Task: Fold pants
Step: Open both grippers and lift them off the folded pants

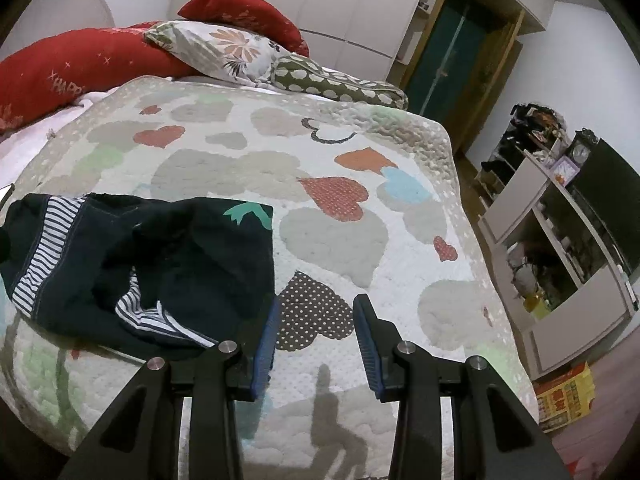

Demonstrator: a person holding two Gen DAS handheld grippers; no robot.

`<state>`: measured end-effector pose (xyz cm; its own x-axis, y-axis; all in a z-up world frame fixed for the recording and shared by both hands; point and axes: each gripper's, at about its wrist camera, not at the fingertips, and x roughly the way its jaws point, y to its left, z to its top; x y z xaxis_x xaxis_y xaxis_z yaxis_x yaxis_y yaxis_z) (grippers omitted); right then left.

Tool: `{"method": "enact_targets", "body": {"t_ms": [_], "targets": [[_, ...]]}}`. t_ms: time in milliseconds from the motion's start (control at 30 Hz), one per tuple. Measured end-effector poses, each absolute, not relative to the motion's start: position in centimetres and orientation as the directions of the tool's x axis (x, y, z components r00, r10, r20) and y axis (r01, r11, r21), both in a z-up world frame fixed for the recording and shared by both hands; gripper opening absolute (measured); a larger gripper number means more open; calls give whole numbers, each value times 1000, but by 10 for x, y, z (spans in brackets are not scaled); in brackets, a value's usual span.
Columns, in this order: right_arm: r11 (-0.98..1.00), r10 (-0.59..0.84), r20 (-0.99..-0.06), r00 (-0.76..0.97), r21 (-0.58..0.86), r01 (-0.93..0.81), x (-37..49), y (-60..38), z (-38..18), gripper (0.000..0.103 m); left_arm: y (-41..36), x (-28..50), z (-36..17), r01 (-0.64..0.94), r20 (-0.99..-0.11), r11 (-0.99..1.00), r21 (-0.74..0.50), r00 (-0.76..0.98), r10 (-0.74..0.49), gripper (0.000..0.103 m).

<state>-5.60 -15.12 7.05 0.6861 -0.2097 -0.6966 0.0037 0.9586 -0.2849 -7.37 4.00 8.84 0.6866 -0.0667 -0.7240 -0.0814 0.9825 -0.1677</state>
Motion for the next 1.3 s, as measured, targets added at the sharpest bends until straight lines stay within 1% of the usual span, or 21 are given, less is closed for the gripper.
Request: {"method": "enact_targets", "body": {"t_ms": [867, 1033, 1167, 1300], "targets": [[934, -233, -694, 681, -354, -41, -53, -125, 69, 43, 82, -73, 68, -169, -750, 961, -217, 659, -54, 67], [930, -235, -697, 678, -365, -53, -52, -119, 68, 44, 85, -73, 66, -185, -753, 965, -185, 658, -19, 67], [927, -230, -699, 677, -369, -66, -52, -112, 67, 48, 86, -75, 66, -190, -753, 969, -158, 658, 6, 67], [926, -226, -707, 670, -370, -79, -50, -106, 65, 49, 87, -77, 67, -196, -747, 973, -119, 663, 43, 67]]}}
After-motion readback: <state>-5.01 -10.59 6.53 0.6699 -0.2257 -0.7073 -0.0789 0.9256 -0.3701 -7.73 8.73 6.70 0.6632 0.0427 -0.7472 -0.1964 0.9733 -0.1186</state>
